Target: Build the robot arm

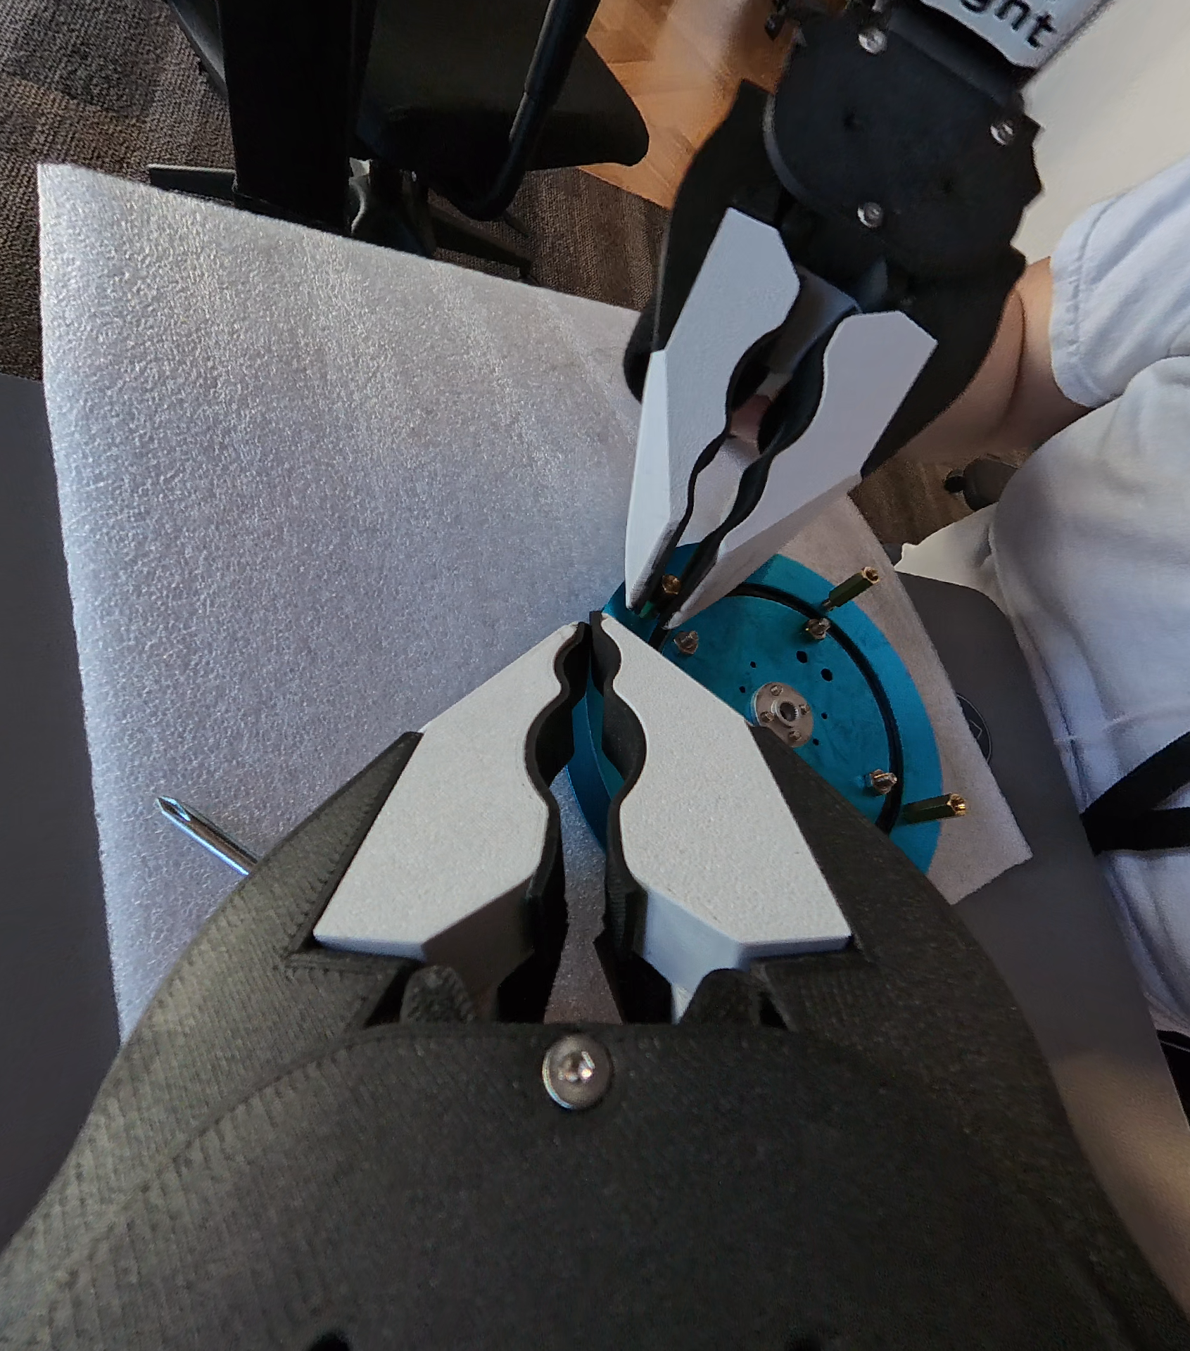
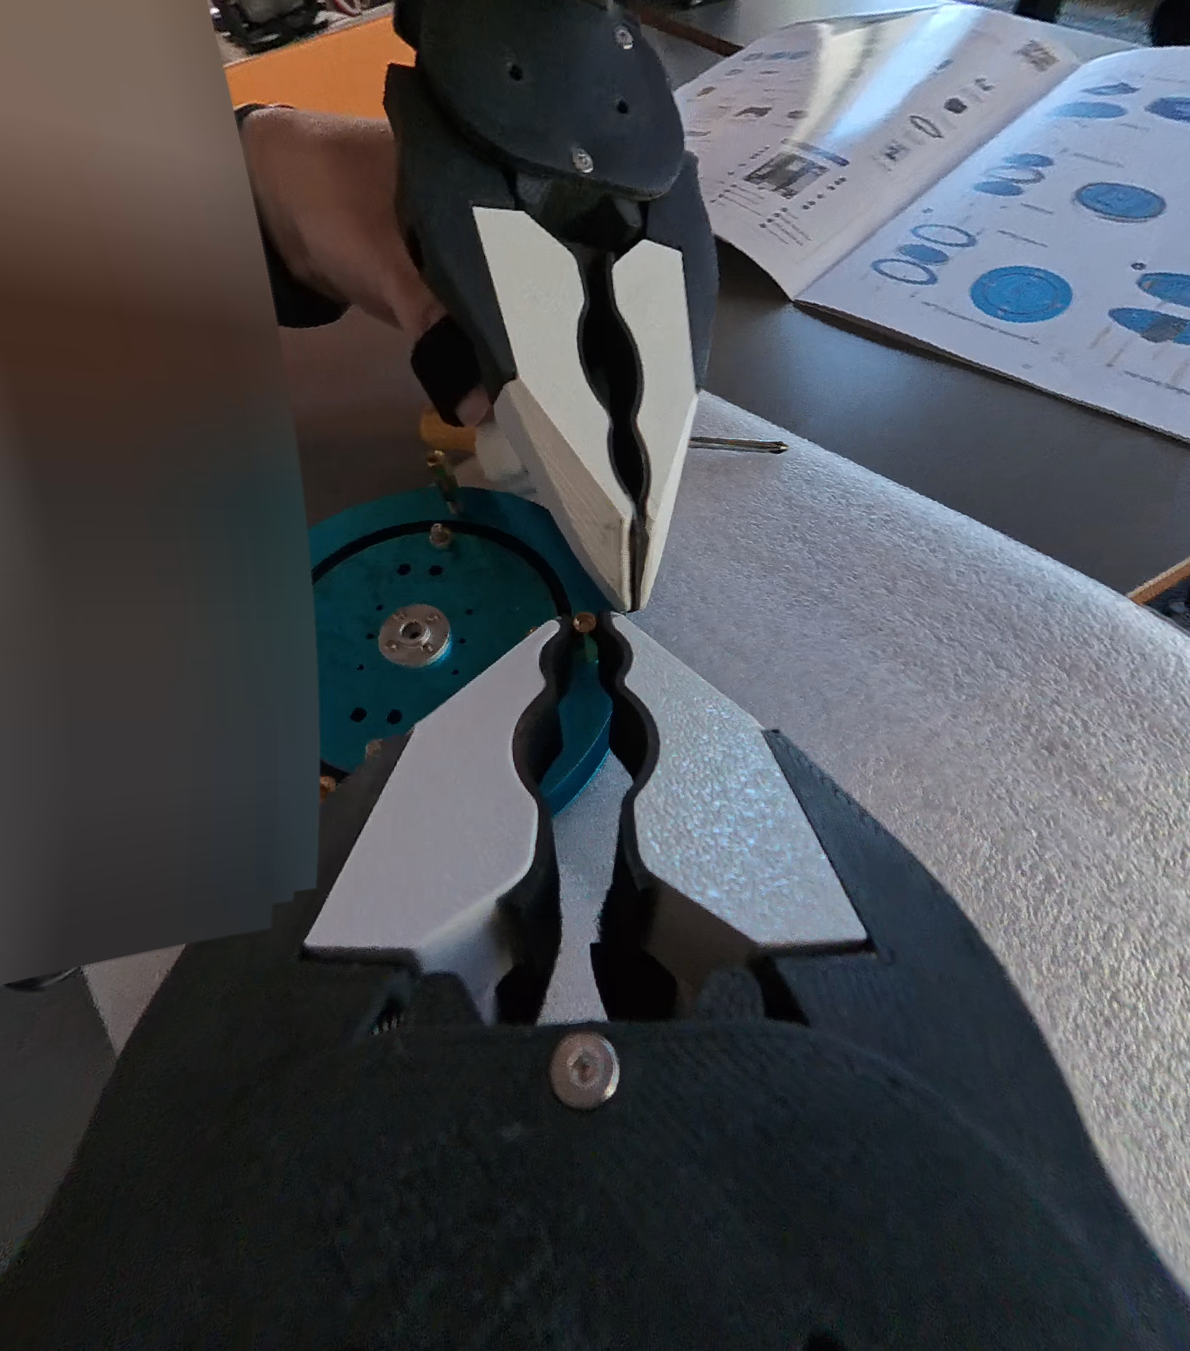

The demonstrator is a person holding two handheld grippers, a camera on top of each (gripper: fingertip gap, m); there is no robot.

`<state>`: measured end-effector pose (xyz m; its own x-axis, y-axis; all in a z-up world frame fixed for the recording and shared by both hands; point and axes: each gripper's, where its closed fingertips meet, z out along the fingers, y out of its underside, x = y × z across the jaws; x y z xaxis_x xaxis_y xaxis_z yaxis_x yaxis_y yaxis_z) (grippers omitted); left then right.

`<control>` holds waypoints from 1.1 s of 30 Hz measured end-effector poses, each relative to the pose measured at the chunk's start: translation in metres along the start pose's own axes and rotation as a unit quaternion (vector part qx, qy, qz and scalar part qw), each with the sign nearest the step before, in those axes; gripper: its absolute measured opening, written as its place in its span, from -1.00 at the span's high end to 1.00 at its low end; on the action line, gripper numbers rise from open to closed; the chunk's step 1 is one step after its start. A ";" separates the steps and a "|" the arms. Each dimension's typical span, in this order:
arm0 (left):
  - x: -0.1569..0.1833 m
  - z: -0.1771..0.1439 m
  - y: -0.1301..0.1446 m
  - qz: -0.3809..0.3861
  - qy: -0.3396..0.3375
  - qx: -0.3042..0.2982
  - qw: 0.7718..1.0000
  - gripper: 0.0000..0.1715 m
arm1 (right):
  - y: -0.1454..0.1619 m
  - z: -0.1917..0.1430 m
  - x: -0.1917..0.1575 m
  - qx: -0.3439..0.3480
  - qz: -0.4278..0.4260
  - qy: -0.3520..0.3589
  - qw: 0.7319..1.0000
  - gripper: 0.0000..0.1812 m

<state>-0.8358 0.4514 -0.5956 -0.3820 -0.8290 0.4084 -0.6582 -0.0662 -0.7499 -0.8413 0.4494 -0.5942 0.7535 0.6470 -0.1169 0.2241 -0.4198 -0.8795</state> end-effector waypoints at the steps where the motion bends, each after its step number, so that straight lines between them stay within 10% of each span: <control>1: 0.000 0.000 0.000 0.001 0.000 0.000 1.000 1.00 | 0.000 -0.001 0.000 -0.002 0.003 0.013 1.000 0.94; 13: 0.002 -0.001 0.000 0.004 0.001 -0.004 1.000 1.00 | -0.001 -0.006 -0.003 -0.033 -0.031 -0.030 0.999 0.94; 23: 0.005 0.001 -0.002 0.013 -0.006 -0.008 1.000 1.00 | 0.001 -0.008 -0.001 -0.044 0.019 0.106 0.993 0.94; 33: 0.006 -0.025 -0.014 -0.014 -0.021 0.032 0.999 0.97 | -0.018 -0.041 0.007 0.007 0.035 0.022 0.999 0.76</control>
<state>-0.8451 0.4617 -0.5698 -0.3345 -0.8491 0.4089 -0.6256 -0.1244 -0.7701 -0.8146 0.4358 -0.5601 0.7932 0.5882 -0.1576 0.1622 -0.4536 -0.8763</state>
